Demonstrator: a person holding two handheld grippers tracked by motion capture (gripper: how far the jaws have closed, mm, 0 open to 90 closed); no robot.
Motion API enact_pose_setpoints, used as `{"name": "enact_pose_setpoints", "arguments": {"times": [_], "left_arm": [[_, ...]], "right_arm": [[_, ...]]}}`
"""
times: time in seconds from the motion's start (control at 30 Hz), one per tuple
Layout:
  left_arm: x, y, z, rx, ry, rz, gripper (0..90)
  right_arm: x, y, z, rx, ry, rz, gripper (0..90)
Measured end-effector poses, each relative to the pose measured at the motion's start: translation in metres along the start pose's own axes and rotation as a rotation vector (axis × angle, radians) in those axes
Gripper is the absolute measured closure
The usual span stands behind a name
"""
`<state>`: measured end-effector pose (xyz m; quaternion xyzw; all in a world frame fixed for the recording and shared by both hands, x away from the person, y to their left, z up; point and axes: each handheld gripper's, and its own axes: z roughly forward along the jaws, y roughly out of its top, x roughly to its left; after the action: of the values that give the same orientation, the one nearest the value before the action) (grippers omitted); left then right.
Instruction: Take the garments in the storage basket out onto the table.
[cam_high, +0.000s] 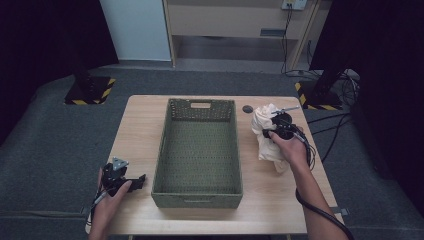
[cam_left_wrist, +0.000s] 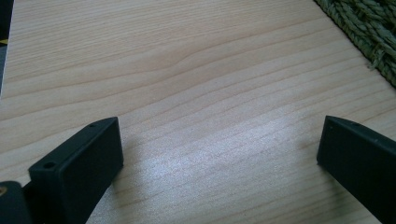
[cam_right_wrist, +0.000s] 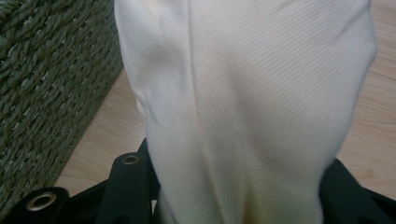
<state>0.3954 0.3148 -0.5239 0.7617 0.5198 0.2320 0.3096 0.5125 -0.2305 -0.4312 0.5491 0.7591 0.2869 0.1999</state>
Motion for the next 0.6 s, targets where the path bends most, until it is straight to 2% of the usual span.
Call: {"name": "enact_pose_setpoints", "arguments": {"times": [0.3, 0.6], "left_arm": [[0.000, 0.000, 0.000, 0.000, 0.000, 0.000, 0.0], [0.000, 0.000, 0.000, 0.000, -0.001, 0.001, 0.0]], "right_arm": [[0.000, 0.001, 0.012, 0.015, -0.003, 0.005, 53.5], [0.004, 0.002, 0.036, 0.043, 0.008, 0.012, 52.8]]}}
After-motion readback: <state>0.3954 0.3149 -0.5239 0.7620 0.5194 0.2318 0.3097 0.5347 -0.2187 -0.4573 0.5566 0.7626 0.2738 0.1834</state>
